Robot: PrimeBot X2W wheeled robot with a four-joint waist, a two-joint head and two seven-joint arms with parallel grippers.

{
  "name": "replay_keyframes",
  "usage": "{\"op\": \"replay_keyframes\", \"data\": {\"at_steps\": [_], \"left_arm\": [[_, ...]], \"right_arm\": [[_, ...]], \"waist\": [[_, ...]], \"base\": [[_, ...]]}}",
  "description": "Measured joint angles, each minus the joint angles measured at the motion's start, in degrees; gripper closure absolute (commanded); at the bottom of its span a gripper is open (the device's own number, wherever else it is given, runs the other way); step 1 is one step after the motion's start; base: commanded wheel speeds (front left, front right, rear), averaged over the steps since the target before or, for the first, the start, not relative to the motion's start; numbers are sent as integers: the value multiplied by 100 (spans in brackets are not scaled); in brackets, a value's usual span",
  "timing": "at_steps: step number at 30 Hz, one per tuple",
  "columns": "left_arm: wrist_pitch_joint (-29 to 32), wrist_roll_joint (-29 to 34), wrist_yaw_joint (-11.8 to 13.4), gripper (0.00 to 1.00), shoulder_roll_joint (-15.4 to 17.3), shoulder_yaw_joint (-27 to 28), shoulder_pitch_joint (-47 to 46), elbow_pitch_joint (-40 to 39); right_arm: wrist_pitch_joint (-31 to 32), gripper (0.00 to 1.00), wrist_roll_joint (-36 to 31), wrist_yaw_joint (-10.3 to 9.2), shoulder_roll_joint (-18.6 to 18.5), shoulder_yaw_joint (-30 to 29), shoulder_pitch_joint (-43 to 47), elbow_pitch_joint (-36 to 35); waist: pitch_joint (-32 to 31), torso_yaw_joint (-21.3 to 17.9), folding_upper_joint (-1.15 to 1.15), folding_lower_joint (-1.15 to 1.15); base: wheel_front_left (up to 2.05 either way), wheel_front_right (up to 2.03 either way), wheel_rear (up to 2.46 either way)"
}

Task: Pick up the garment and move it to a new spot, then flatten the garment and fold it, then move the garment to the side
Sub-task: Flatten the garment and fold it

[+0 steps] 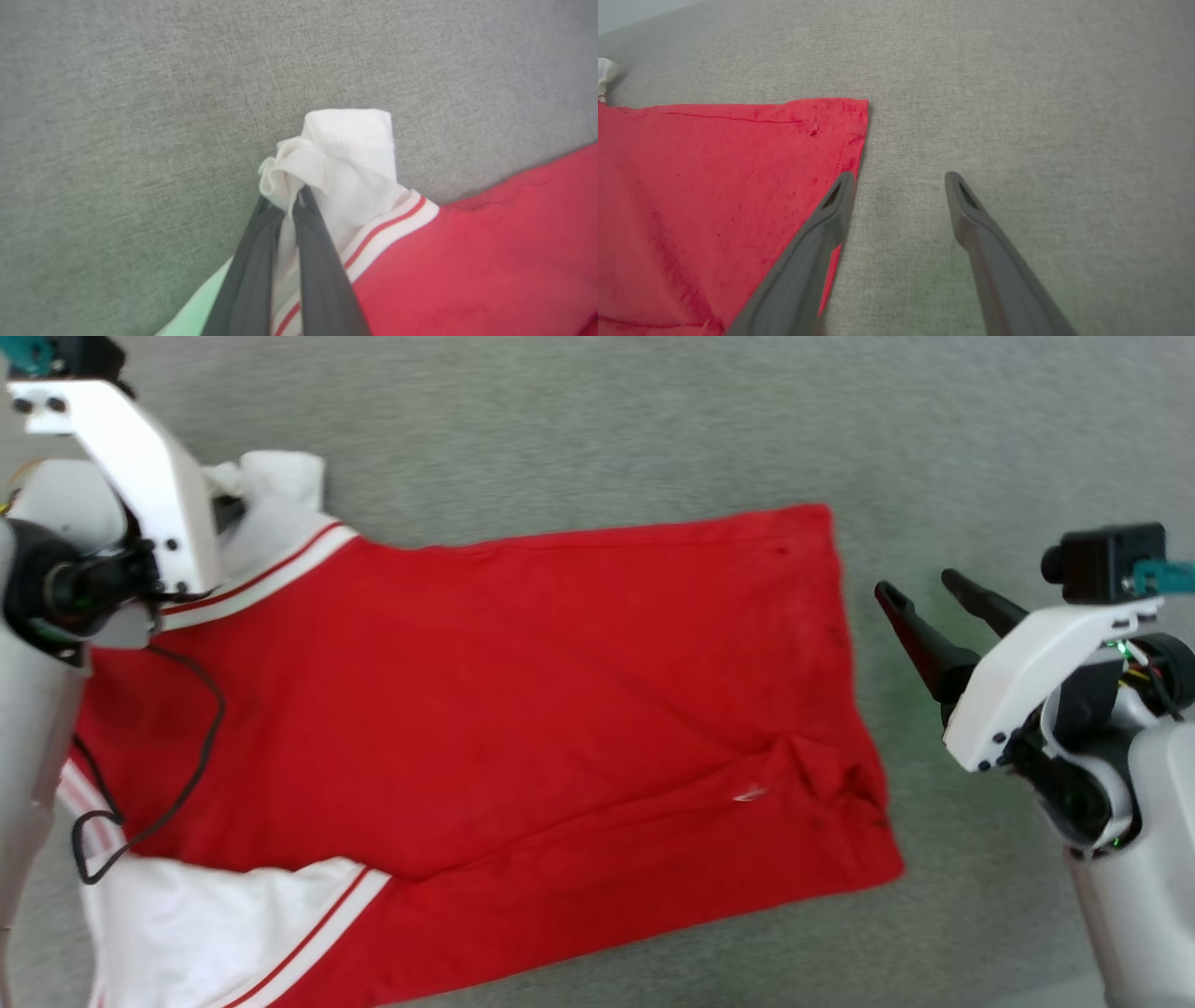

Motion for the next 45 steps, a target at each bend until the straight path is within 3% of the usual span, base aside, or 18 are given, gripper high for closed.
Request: {"op": "replay_keyframes", "data": {"at_steps": [7, 15, 16, 17, 24, 30, 38, 45], "left_arm": [[-371, 166, -230, 100, -286, -186, -151, -523], [-636, 241, -307, 100, -396, -302, -103, -831], [-664, 242, -313, 100, -403, -307, -85, -835], [-691, 241, -319, 100, -411, -308, -72, -837], [-1051, 226, -388, 100, -495, -287, 53, -706], [-1544, 59, -366, 100, -426, -52, 603, -753], [-2192, -288, 73, 100, -225, 331, 2315, -1380], [-2502, -666, 467, 100, -355, 424, 3941, -1873]], "right_arm": [[1051, 0, 281, 0, -374, 123, -811, 802], [1922, 0, 279, 1, -449, 287, -1445, 1610], [2070, 55, 269, 2, -458, 289, -1515, 1699], [2193, 100, 248, 2, -458, 288, -1580, 1770], [2359, 100, 25, 1, -468, 236, -1766, 1957], [2049, 100, -120, 2, -487, 25, -1465, 1423], [1669, 100, -65, 3, -447, -305, -188, 569], [1291, 100, 55, 3, -264, -505, 956, 314]], "waist": [[-101, 636, 0, 0], [7, 1105, 0, 0], [17, 1134, 0, -1], [26, 1156, 0, -1], [-106, 1248, 0, 0], [-493, 1278, 0, 0], [-1160, 1310, 0, -1], [-1624, 1358, 0, -1]], "base": [[0, 0, 0], [0, 0, 0], [0, 0, 0], [0, 0, 0], [0, 0, 0], [0, 0, 0], [0, 0, 0], [0, 0, 0]]}}
